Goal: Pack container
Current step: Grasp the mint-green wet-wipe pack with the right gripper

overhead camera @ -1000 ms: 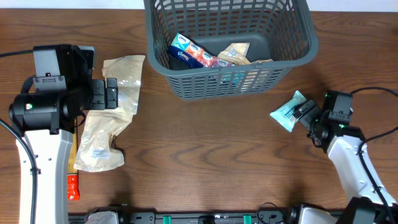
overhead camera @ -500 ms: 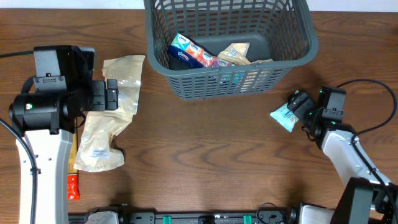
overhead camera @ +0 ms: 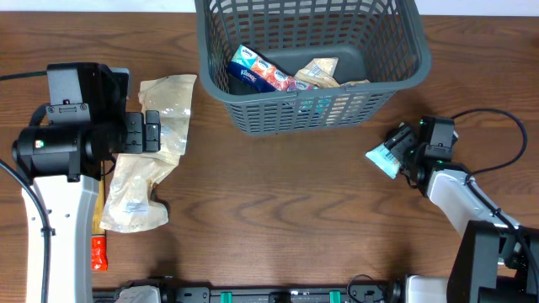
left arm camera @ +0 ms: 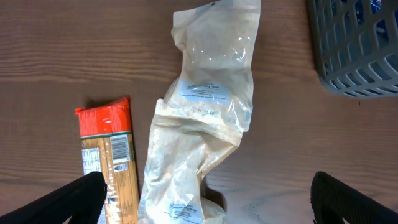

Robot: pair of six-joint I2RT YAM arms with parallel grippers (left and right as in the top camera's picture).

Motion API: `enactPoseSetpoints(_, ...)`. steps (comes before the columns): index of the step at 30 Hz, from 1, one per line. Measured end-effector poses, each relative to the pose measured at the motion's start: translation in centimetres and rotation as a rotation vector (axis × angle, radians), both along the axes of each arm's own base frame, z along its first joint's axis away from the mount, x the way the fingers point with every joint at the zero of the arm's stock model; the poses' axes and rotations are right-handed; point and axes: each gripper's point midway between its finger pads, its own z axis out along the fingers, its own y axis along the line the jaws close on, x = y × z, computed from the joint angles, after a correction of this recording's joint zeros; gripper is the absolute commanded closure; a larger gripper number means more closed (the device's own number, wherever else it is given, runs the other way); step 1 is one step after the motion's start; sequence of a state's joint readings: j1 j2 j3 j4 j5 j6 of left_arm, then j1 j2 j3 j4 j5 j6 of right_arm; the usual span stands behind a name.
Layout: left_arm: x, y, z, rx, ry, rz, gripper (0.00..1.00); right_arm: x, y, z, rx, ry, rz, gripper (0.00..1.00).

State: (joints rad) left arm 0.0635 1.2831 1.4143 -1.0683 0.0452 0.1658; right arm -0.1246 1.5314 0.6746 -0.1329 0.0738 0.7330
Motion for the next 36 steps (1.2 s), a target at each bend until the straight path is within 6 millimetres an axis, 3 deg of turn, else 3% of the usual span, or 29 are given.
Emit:
enactPoseSetpoints(8, 0.0, 0.0, 0.0, 0.000, 0.002, 0.000, 0.01, -0.1, -0.4, 0.0, -0.019, 0.003, -0.017, 0.17)
enactPoseSetpoints(21, -0.1, 0.0, -0.1, 0.000, 0.004, 0.000, 0.01, -0.7, -0.8, -2.0, -0.034, 0.064, -0.029, 0.24)
enactPoseSetpoints(32, -0.1, 0.0, -0.1, 0.000, 0.006, 0.000, 0.01, -0.8, -0.8, -2.4, -0.027, 0.076, -0.040, 0.80)
enactPoseSetpoints(34, -0.1, 0.0, -0.1, 0.000, 0.006, 0.000, 0.01, -0.8, -0.8, -2.4, -0.027, 0.074, -0.041, 0.95)
enactPoseSetpoints(36, -0.1, 0.0, -0.1, 0.000, 0.006, 0.000, 0.01, -0.7, -0.8, -2.3, -0.027, 0.070, -0.042, 0.99)
